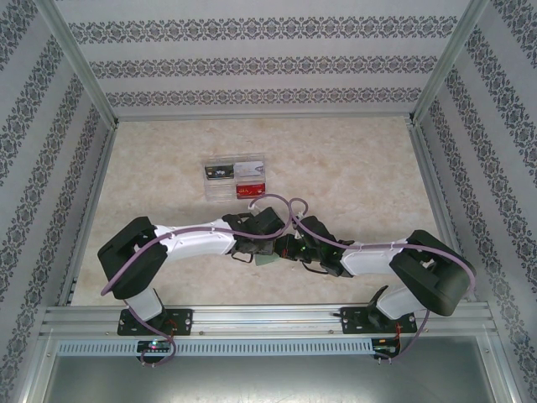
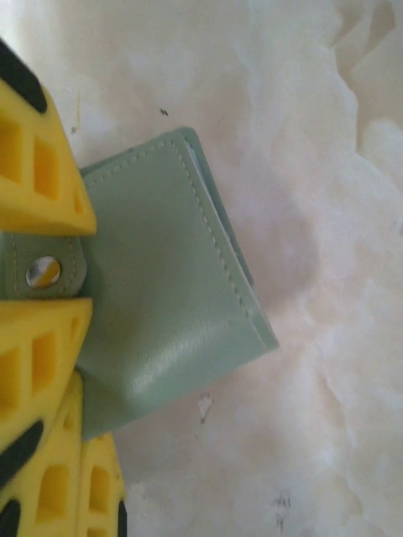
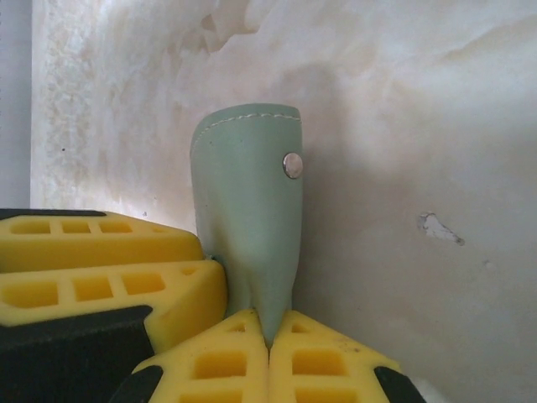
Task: Take the credit cards out of the card holder
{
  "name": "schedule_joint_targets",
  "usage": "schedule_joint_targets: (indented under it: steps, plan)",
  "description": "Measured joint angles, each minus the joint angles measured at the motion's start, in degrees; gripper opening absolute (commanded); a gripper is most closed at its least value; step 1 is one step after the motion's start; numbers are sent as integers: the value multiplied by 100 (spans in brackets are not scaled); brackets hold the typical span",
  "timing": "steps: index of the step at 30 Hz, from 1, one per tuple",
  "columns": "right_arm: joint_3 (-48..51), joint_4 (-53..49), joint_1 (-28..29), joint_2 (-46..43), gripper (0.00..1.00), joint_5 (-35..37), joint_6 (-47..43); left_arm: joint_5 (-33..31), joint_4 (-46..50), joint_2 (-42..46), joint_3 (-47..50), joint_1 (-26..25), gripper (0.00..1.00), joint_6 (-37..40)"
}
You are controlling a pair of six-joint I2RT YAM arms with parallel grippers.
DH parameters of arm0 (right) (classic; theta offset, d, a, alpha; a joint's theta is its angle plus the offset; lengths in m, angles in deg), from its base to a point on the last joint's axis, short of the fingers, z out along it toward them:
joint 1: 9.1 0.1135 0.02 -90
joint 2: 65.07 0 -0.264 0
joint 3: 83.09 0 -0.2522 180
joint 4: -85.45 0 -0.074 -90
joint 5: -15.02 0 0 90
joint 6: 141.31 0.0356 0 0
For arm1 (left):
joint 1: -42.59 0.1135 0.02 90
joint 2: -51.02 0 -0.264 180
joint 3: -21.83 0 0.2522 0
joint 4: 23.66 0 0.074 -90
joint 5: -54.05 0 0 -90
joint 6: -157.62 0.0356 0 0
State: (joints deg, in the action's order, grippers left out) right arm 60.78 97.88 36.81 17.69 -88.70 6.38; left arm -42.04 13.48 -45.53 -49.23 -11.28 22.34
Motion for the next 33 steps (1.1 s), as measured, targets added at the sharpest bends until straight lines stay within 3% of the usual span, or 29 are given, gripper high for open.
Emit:
schedule_joint_targets:
  steps: [2,14,18,23,24,26,28,33]
  plan:
    - [0,-4,2,-22,0,0,0,-39,2,7,-33,-20,0,4]
    - [0,90,11,-264,0,70,0,-400,138,415,76,-13,0,-35]
    - [61,-79,-4,-348,0,111,4,-907,616,688,501,271,0,-59]
    - [79,-111,-4,-374,0,116,2,-1051,901,868,723,376,0,-81]
    - [81,-138,-7,-374,2,127,2,-1051,911,964,732,376,0,-79]
    - [81,-146,-4,-374,28,129,-4,-1001,896,1204,732,374,0,-68]
    - [81,-155,-4,-361,46,131,-22,-890,841,1449,743,374,0,-33]
    - [57,-306,-2,-306,58,129,-151,-533,662,2009,748,374,0,52]
